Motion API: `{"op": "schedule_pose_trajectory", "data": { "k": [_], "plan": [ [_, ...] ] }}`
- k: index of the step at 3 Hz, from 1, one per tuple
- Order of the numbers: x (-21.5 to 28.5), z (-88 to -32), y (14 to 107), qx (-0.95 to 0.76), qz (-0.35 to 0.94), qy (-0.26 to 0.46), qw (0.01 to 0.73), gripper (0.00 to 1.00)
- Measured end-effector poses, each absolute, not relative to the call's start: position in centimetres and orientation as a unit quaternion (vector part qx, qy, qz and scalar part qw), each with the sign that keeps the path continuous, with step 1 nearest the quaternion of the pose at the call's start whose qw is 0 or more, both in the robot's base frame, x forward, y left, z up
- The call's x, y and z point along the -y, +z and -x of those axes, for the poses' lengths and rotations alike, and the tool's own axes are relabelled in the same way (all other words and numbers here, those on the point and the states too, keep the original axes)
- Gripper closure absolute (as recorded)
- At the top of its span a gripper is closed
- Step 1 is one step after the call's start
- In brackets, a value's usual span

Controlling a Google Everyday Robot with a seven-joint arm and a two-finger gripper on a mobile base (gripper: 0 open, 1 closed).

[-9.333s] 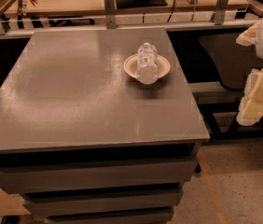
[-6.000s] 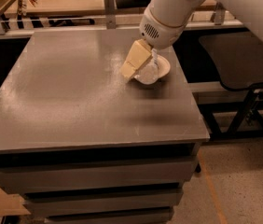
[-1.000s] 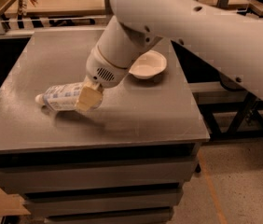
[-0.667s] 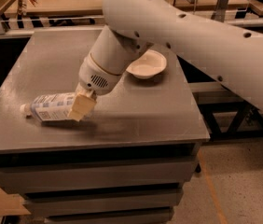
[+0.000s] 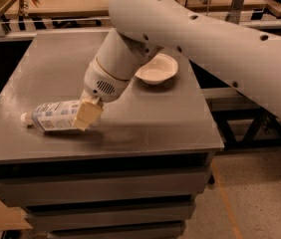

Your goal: Pick blue plastic bottle from paper bowl and place on counter

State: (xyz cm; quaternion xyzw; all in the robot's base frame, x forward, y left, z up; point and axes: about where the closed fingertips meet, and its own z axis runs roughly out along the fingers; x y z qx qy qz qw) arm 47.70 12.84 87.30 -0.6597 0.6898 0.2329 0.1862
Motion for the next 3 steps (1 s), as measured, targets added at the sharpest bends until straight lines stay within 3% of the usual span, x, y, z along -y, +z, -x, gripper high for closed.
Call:
{"op": "schedule_pose_trajectory", "data": {
  "k": [2,3],
  "plan": [
    [-12.69,-47.40,87.51,-0.691,0.659,0.231,0.187,0.05],
    [-12.46,-47.38,87.60,-0.692,0.658,0.230,0.188,0.00]
  ]
}}
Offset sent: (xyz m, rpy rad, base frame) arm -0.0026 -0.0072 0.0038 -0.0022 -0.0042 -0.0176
